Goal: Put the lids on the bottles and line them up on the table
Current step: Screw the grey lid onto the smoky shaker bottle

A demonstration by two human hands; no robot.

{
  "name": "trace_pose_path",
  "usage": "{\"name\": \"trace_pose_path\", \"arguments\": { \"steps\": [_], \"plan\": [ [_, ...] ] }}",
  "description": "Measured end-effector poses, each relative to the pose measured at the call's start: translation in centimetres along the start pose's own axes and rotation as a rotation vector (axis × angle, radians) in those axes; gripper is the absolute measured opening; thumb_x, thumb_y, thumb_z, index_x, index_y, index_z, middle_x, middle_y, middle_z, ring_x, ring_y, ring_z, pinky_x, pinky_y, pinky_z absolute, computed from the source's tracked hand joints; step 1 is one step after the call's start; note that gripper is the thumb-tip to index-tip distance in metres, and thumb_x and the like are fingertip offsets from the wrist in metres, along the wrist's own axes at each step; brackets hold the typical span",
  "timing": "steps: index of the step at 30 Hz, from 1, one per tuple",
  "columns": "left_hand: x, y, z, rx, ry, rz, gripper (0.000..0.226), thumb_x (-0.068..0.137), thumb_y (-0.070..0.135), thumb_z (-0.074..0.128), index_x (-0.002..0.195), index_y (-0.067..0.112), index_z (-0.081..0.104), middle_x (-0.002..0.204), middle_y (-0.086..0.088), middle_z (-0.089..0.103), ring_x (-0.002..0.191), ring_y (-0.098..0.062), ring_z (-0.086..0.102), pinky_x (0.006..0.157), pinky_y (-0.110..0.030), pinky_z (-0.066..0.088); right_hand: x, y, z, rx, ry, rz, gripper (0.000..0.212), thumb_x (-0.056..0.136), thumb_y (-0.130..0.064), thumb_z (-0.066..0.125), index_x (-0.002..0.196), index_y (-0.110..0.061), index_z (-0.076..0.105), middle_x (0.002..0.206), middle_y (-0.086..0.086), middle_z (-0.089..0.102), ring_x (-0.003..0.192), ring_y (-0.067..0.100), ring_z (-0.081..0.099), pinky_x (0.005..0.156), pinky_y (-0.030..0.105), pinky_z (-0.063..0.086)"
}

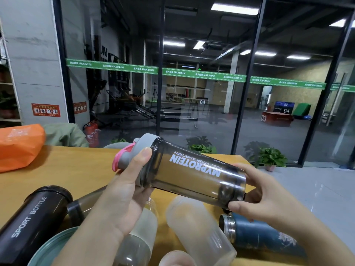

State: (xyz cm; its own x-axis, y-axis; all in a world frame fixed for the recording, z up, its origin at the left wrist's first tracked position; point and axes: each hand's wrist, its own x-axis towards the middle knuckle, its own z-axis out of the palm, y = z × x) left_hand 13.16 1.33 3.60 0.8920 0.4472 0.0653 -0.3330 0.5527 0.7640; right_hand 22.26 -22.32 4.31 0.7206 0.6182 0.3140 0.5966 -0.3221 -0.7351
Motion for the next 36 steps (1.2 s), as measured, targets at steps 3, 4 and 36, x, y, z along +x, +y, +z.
{"name": "trace_pose_path", "arguments": {
  "steps": [3, 4, 36],
  "plan": [
    [0.1, -0.1, 0.0, -0.017, -0.084, 0.026, 0.085, 0.04, 0.036, 0.093, 0.117, 0.011, 0.067, 0.113, -0.012, 0.071, 0.104, -0.023, 0.068, 0.089, -0.036, 0.053, 0.2, -0.1, 0.1, 0.081, 0.019, -0.008, 0.056, 0.055, -0.053, 0.062, 0.104, -0.025, 0.063, 0.061, -0.004, 0.065, 0.044, 0.011, 0.051, 0.043, 0.018, 0.041],
    [0.1, 0.0, 0.0, -0.024, -0.111, 0.035, 0.09, 0.034, 0.037, 0.094, 0.117, 0.012, 0.068, 0.114, -0.011, 0.071, 0.104, -0.022, 0.068, 0.09, -0.036, 0.052, 0.2, -0.1, 0.0, 0.109, 0.026, 0.0, 0.057, 0.055, -0.053, 0.059, 0.1, -0.02, 0.064, 0.051, -0.003, 0.058, 0.041, 0.009, 0.047, 0.042, 0.015, 0.037],
    [-0.2, -0.7, 1.0, -0.004, 0.133, 0.057, 0.058, 0.061, 0.036, 0.072, 0.114, 0.016, 0.065, 0.1, -0.006, 0.075, 0.102, -0.022, 0.068, 0.094, -0.041, 0.05, 0.8, 0.7, 1.4, 0.318, 0.054, -0.004, 0.087, 0.068, -0.016, 0.082, 0.125, -0.064, 0.037, 0.139, -0.001, 0.048, 0.1, 0.023, 0.069, 0.086, 0.042, 0.056]
  ]
}}
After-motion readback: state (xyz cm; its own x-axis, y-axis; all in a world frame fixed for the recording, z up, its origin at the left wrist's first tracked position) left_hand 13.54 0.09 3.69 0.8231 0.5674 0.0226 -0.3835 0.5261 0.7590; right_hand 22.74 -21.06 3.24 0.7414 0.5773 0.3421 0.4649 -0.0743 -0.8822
